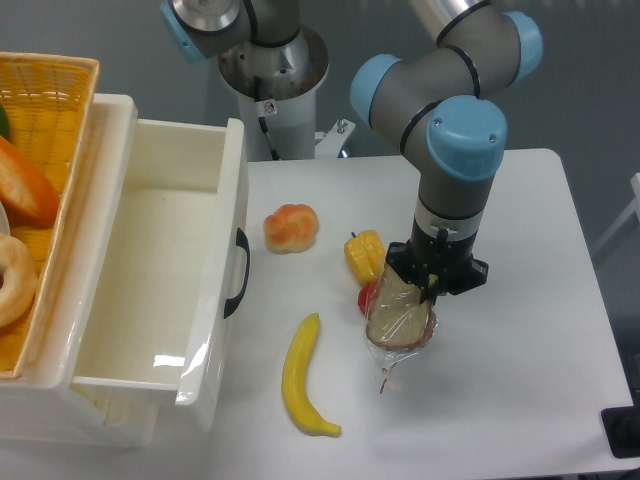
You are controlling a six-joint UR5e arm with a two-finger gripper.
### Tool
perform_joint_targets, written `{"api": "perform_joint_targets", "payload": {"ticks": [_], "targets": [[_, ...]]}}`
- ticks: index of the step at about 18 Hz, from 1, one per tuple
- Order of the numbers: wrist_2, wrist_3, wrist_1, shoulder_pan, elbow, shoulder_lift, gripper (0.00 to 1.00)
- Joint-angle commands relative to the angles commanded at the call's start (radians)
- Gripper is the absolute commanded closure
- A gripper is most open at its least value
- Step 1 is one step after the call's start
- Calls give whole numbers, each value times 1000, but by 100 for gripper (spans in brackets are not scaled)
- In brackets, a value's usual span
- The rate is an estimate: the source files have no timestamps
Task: Place the toast in the upper white drawer
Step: 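Lift the bagged toast upward with the gripper off the table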
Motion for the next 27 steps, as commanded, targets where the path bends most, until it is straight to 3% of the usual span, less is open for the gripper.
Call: {"api": "perform_joint_targets", "payload": {"ticks": [5,13,16,21,27], "targets": [[31,-14,-5,2,-2,26,94],[147,-60,-84,15,3,129,92],[158,-100,-207,28,0,204,92],[161,-175,-317,38,0,320,92],[143,-319,-325,-21,-14,448,92]]}}
